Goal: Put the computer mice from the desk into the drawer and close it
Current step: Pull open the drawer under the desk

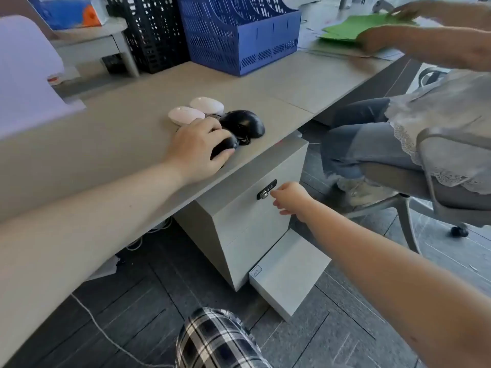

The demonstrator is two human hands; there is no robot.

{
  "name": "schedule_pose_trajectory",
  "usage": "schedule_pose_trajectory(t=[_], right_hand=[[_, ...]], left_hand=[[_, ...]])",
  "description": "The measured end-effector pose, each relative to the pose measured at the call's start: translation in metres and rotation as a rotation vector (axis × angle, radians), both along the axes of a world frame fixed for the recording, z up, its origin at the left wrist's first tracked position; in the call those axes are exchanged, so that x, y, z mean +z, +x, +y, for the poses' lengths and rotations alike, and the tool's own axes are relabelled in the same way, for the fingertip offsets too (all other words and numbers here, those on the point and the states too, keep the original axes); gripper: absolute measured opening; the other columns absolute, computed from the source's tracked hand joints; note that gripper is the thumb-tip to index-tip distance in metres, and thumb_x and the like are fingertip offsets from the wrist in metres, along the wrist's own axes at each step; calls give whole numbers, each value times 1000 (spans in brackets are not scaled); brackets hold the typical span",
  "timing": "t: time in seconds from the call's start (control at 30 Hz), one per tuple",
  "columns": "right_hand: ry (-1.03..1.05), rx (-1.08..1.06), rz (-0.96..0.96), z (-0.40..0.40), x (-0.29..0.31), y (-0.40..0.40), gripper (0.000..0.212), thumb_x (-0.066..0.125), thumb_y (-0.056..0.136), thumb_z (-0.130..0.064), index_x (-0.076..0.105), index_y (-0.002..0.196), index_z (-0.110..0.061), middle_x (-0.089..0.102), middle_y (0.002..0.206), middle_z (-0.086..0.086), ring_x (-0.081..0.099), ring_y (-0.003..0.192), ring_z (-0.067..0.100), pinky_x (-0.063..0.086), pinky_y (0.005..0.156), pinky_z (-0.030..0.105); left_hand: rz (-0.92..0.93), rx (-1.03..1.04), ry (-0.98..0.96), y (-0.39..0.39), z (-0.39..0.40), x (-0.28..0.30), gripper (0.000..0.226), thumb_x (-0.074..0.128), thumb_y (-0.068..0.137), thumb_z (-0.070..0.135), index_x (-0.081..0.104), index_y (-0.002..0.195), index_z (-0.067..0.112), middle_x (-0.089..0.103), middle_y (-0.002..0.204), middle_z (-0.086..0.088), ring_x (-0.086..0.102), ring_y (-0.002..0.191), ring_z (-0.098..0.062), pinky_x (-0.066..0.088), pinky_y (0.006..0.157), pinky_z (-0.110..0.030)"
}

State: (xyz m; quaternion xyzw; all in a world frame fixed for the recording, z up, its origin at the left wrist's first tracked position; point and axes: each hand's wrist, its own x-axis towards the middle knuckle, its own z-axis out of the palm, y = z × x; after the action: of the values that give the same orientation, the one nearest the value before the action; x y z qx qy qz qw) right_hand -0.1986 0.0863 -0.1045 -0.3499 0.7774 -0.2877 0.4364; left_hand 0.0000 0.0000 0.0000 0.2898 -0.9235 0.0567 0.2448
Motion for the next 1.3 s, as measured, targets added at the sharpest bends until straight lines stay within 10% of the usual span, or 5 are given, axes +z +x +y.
schedule_pose_trajectory(t=[0.1,0.37,0.57,0.8,1.3], right_hand=[[9,-117,-83,-10,-16,3,30,50,93,-16,59,114,3,61,94,13,63,86,26,57,89,42],[-31,-280,-362,-27,-33,20,6,48,94,-6,53,94,-3,58,72,8,58,60,17,56,59,25],[-10,-401,-413,-34,-35,21,28,39,92,4,47,66,-4,51,63,13,47,49,21,46,42,24],[20,-184,-243,-26,-37,15,6,43,93,-10,48,97,-10,49,70,2,51,62,17,45,56,28],[323,-18,-244,113,-15,-73,24,46,95,-13,58,74,-11,58,64,3,49,40,8,39,52,22]], left_hand=[[9,-94,-25,2,3,-9,41,57,79,43,71,95,8,60,86,-13,59,76,-31,48,62,-34],[118,-58,38,13,11,-28,34,56,80,43,71,80,13,63,74,-3,60,61,-22,49,48,-32],[160,-31,40,13,16,-30,28,58,81,39,73,80,15,64,72,-2,59,58,-20,50,47,-32],[131,-9,-7,15,15,-32,26,50,83,26,73,85,13,67,77,-5,61,70,-29,51,53,-35],[110,-7,22,17,17,-33,38,42,82,29,74,92,11,69,79,-6,56,75,-31,52,58,-38]])
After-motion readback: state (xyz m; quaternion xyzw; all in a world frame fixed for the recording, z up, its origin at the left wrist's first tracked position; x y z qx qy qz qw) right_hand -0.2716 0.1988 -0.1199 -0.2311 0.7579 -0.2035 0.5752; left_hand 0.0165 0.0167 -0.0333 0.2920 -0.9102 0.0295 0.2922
